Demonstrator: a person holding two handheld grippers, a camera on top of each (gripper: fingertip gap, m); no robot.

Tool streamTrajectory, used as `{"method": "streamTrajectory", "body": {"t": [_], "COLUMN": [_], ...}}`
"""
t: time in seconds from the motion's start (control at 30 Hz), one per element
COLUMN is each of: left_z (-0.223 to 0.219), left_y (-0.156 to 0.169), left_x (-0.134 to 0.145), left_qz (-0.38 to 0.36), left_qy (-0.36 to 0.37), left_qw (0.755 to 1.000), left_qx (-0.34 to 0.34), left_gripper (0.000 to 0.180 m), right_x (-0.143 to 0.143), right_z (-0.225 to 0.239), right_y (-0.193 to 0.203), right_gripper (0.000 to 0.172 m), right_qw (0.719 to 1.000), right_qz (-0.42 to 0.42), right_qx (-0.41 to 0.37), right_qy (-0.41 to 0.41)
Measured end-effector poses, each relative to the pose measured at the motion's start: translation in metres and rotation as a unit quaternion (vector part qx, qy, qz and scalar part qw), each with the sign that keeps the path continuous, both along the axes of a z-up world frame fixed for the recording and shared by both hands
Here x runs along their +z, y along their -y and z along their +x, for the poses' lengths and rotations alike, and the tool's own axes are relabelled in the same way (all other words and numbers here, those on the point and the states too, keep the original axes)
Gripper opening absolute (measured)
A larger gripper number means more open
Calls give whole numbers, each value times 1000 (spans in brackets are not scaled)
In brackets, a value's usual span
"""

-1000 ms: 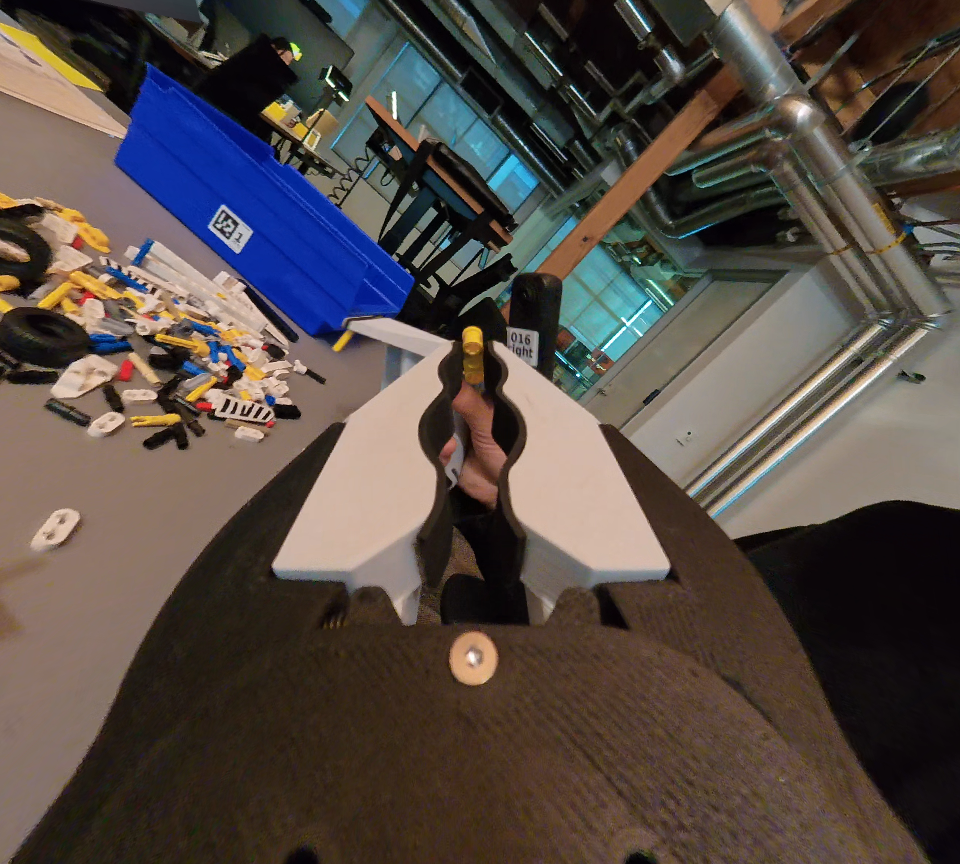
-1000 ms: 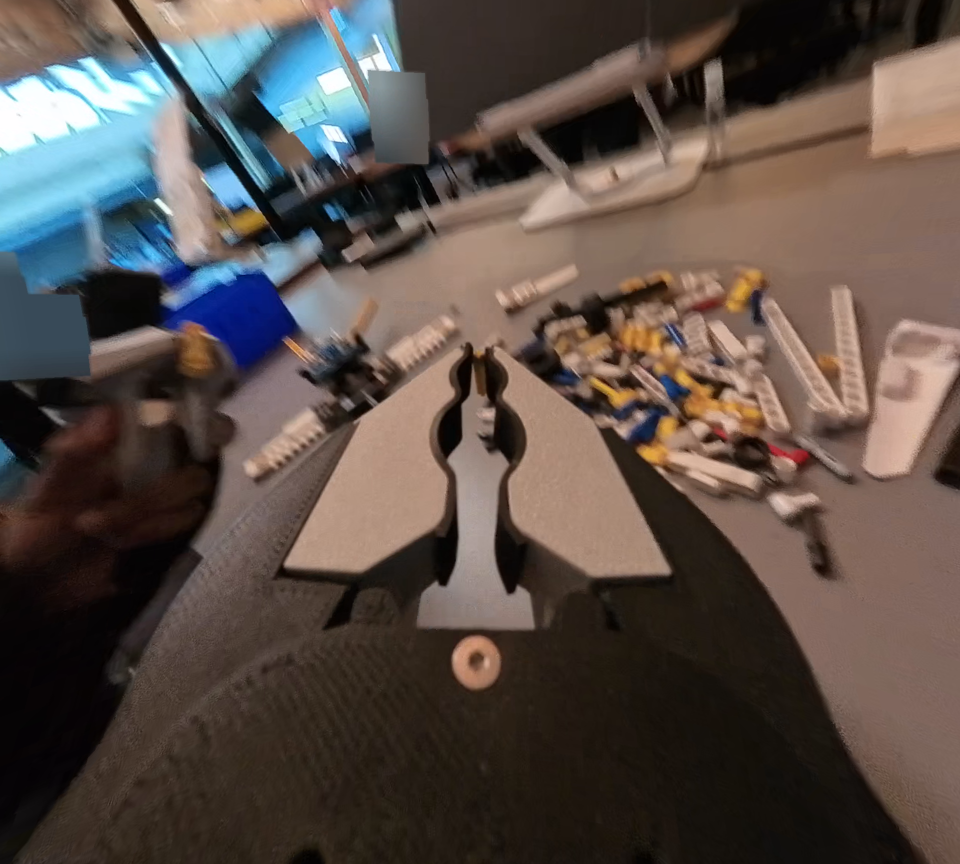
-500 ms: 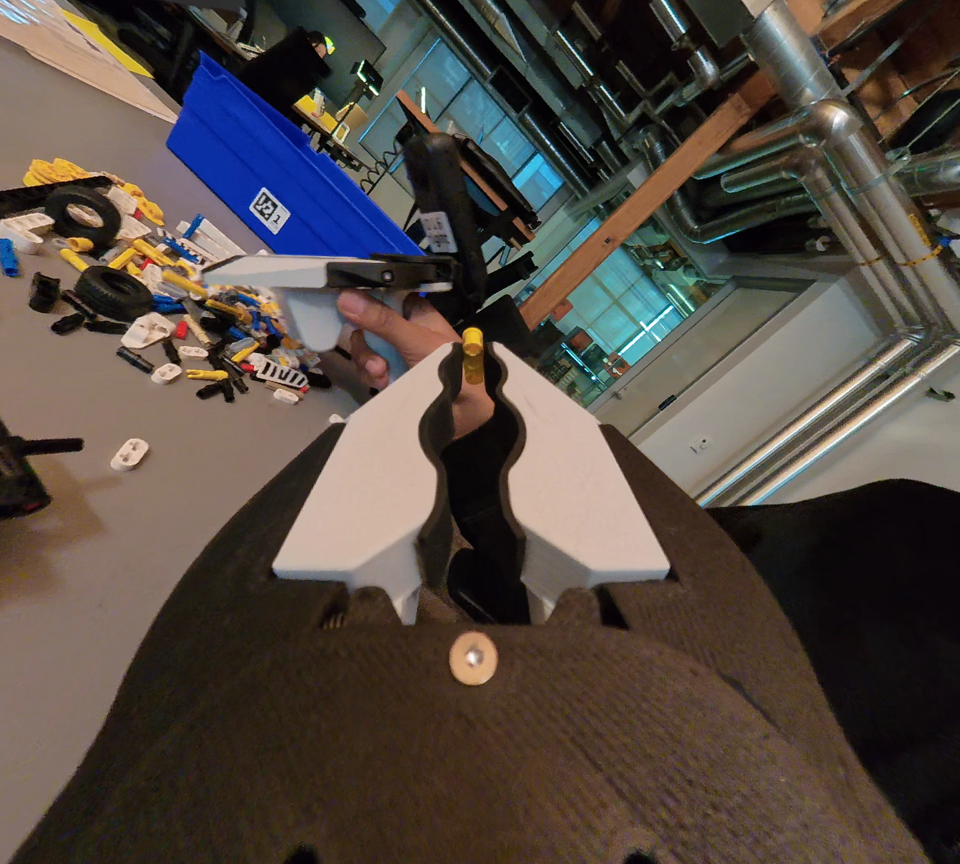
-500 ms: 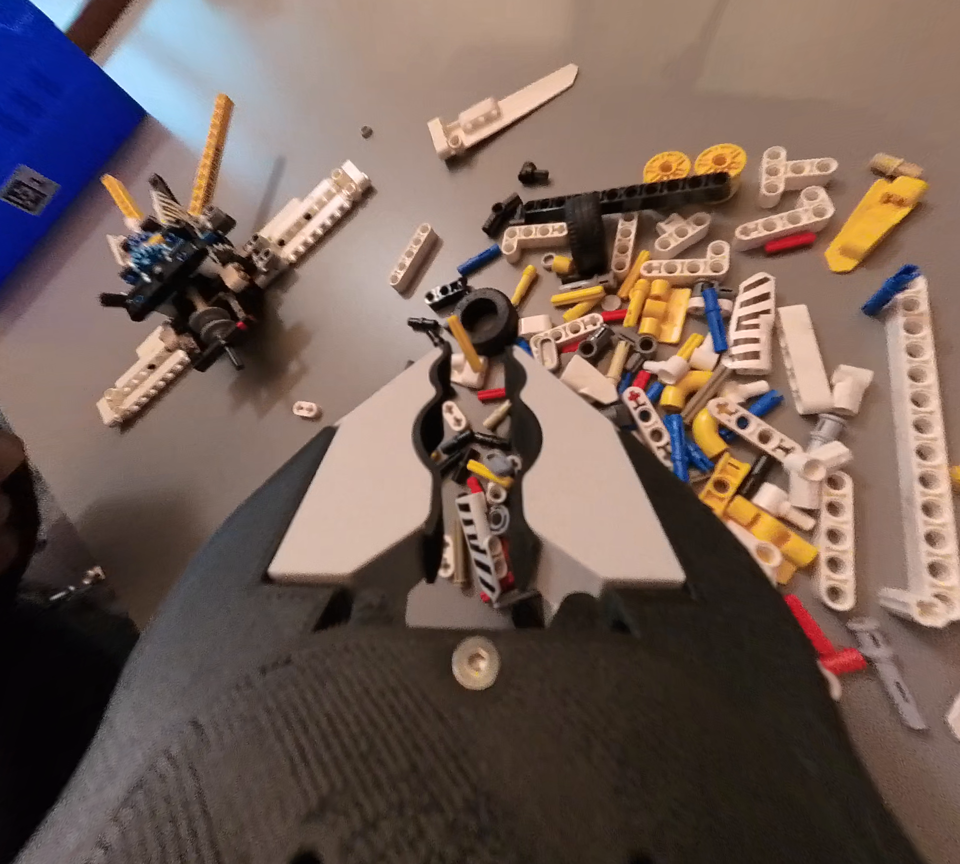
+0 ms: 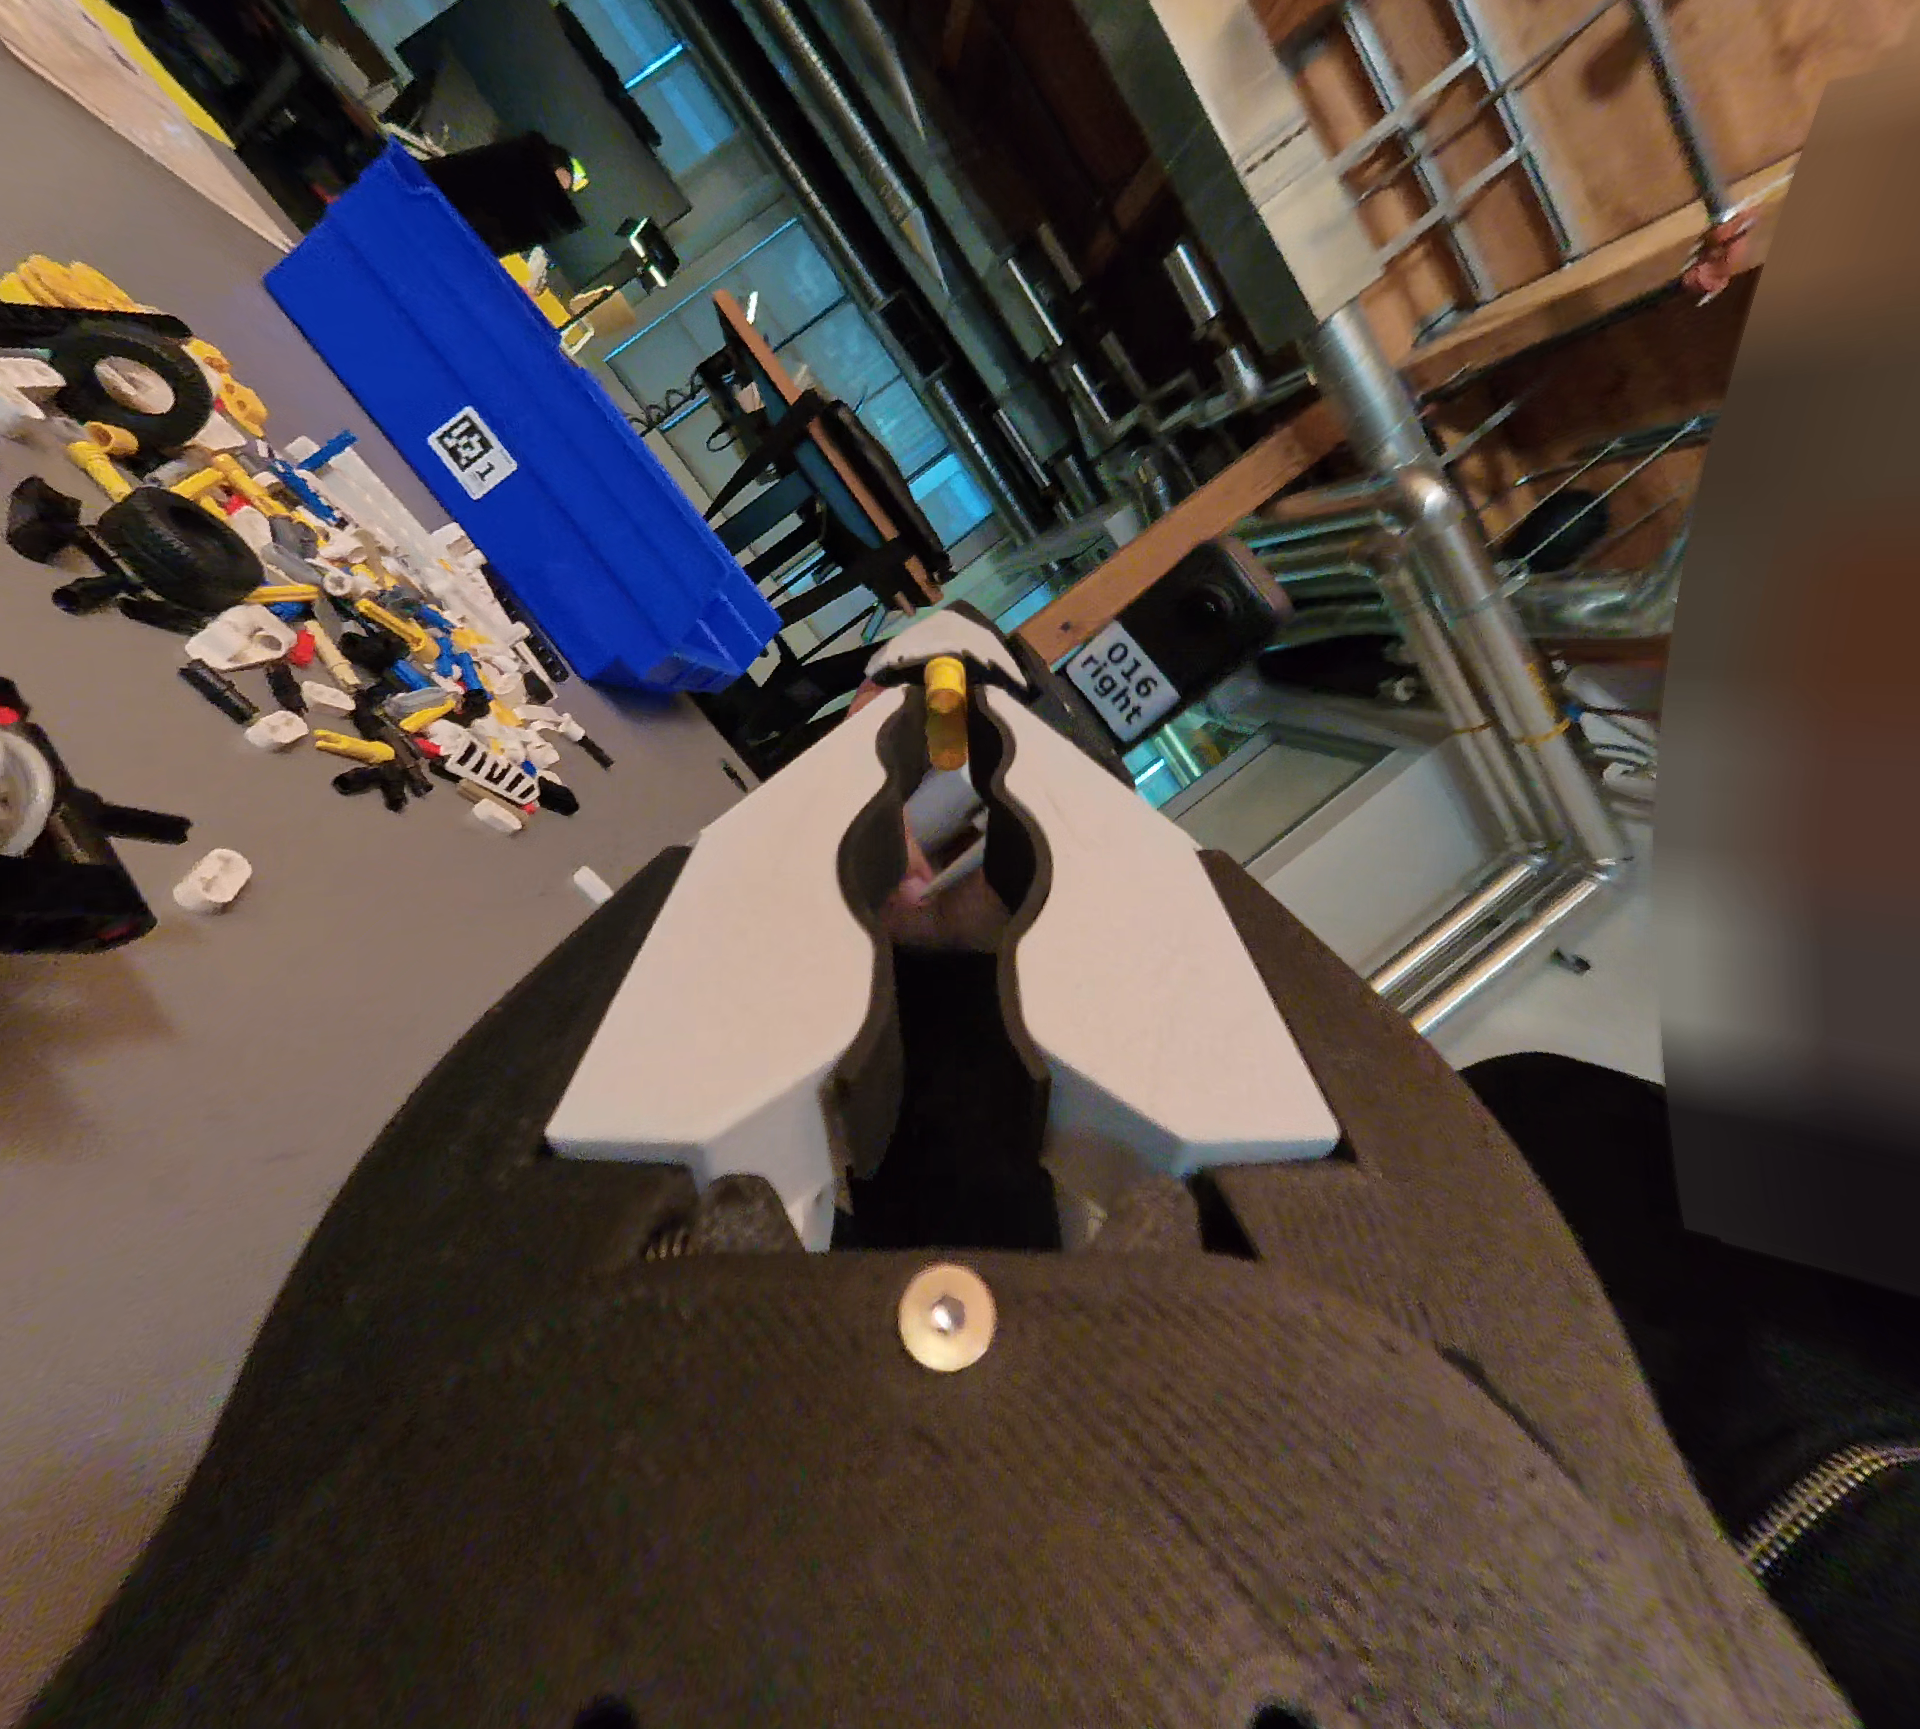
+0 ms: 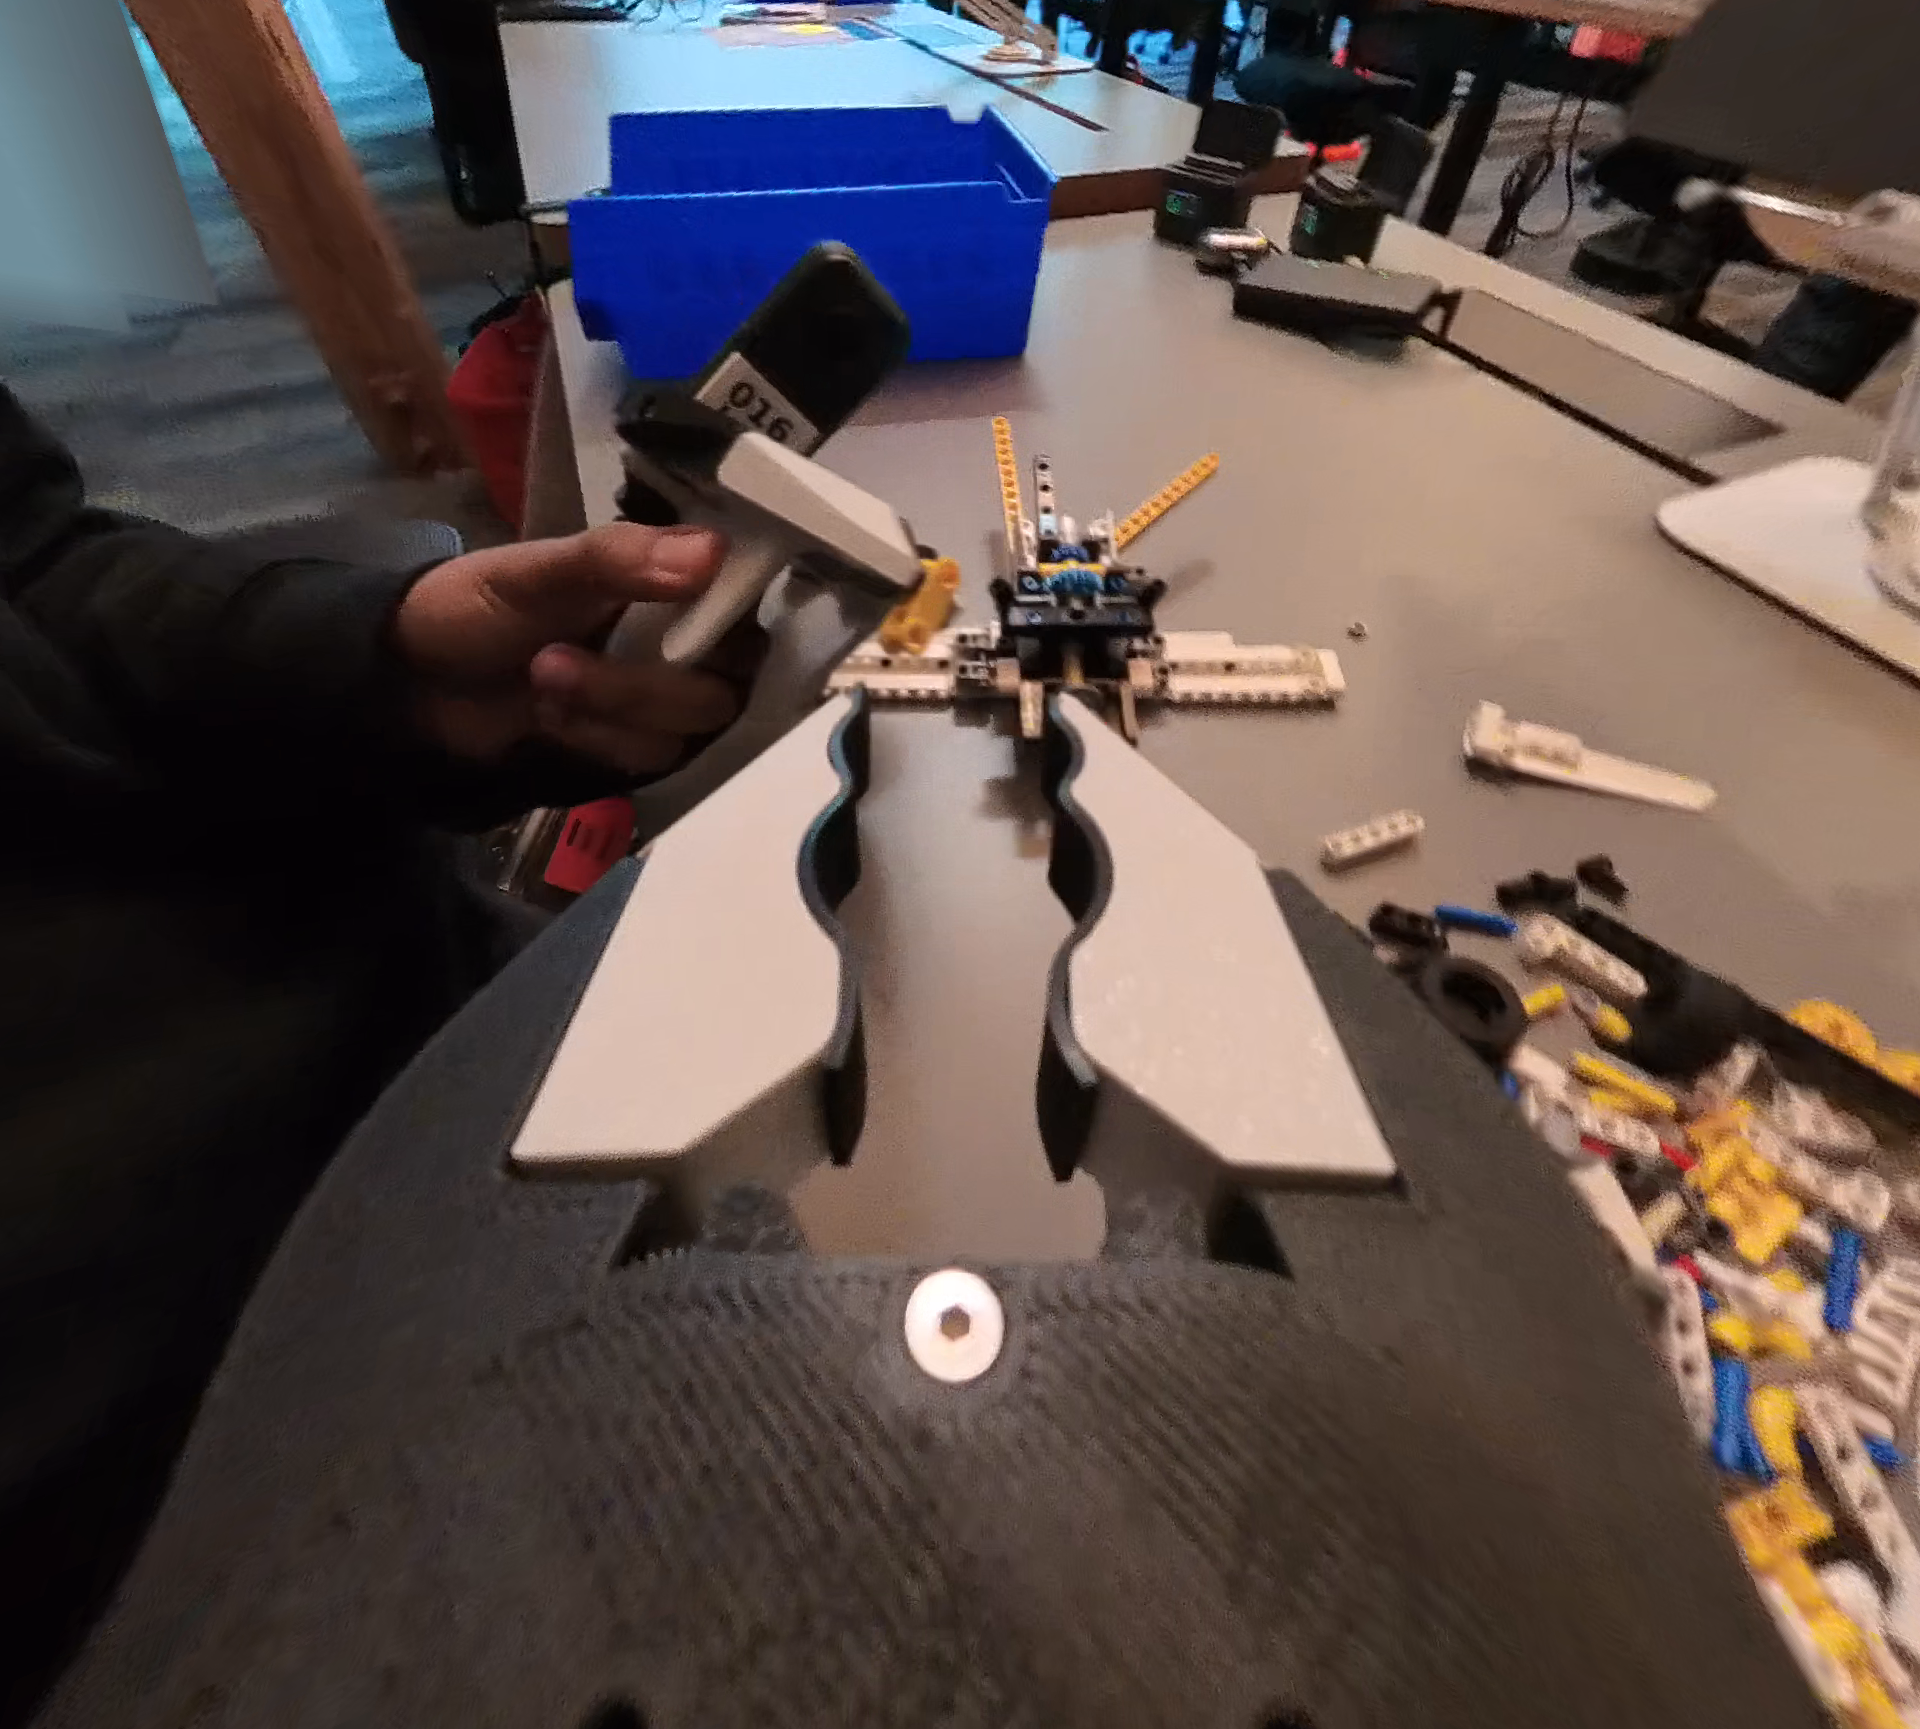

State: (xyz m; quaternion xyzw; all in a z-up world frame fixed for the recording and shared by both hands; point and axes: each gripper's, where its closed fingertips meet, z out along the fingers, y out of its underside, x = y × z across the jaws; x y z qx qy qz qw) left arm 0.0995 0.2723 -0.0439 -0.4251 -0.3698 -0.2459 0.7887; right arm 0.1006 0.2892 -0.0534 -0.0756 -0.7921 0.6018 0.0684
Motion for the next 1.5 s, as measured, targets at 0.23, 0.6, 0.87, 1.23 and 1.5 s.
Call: {"method": "streamTrajectory", "body": {"t": [0.23, 0.6, 0.87, 1.23, 1.5], "left_z": [5, 10, 7, 13, 9], "left_y": [2, 5, 11, 5, 9], "left_x": [6, 11, 5, -1, -9], "left_qz": [25, 42, -30, -92, -80], "left_qy": [4, -5, -55, -95, -81], "left_qw": [1000, 999, 998, 991, 993], "left_qx": [-9, -16, 20, 21, 15], "left_gripper": [5, 6, 15, 14, 14], "right_x": [15, 15, -16, -109, -84], "right_z": [9, 7, -133, -209, -112], "right_y": [24, 26, -107, -160, -137], "right_gripper": [9, 6, 6, 28, 30], "right_qw": [970, 951, 898, 878, 914], "right_qz": [9, 43, 90, 146, 112], "right_qx": [-42, -75, -405, -431, -371], "right_qy": [-241, -298, -144, 148, 120]}}
